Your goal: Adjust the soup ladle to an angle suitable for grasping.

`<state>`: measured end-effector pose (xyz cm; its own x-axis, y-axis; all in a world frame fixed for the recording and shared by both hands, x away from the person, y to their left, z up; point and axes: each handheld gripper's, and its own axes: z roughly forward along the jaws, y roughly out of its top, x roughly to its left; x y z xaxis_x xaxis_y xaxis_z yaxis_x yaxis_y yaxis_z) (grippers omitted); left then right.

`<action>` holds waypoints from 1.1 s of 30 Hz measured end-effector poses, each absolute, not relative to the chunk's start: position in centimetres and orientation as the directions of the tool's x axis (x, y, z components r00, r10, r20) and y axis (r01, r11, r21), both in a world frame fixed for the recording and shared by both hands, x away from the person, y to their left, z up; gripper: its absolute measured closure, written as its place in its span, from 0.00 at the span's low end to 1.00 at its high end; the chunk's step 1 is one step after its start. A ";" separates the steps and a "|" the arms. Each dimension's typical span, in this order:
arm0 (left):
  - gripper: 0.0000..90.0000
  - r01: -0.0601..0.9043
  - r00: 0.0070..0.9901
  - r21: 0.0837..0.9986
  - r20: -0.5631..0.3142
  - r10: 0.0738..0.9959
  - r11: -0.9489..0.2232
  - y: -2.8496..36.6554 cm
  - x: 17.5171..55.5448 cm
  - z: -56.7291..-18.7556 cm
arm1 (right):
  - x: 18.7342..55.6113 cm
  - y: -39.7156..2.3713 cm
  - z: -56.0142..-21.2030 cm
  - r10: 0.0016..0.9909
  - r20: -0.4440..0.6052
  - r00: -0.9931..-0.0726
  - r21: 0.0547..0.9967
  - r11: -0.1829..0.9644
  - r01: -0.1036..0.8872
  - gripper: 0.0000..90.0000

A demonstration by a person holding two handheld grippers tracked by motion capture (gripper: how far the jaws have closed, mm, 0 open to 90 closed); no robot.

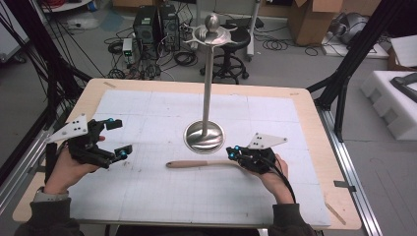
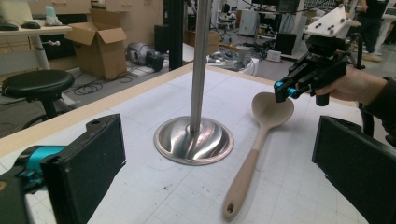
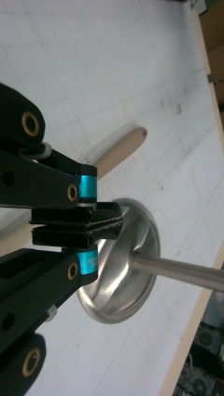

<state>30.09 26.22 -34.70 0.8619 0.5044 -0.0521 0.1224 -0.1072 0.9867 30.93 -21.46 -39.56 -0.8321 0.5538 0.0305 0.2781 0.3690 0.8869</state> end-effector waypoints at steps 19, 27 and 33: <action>0.03 0.133 0.868 0.986 -0.064 0.492 -0.106 26.1 30.2 -34.9 | 32.8 -20.3 -41.4 0.537 0.041 -0.843 0.810 0.475 0.342 1.00; 0.03 0.137 0.864 0.985 -0.066 0.498 -0.107 26.1 30.3 -35.0 | 33.3 -20.2 -41.4 0.553 0.053 -0.831 0.800 0.474 0.367 1.00; 0.03 0.141 0.864 0.983 -0.066 0.499 -0.114 26.1 30.3 -35.1 | 33.6 -19.8 -41.4 0.563 0.060 -0.824 0.791 0.477 0.384 1.00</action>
<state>30.34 26.12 -35.08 0.8641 0.4989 -0.0661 0.1409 -0.1137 0.9835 33.56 -19.84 -41.36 -0.8240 0.5634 0.0603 0.3840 0.4770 0.7906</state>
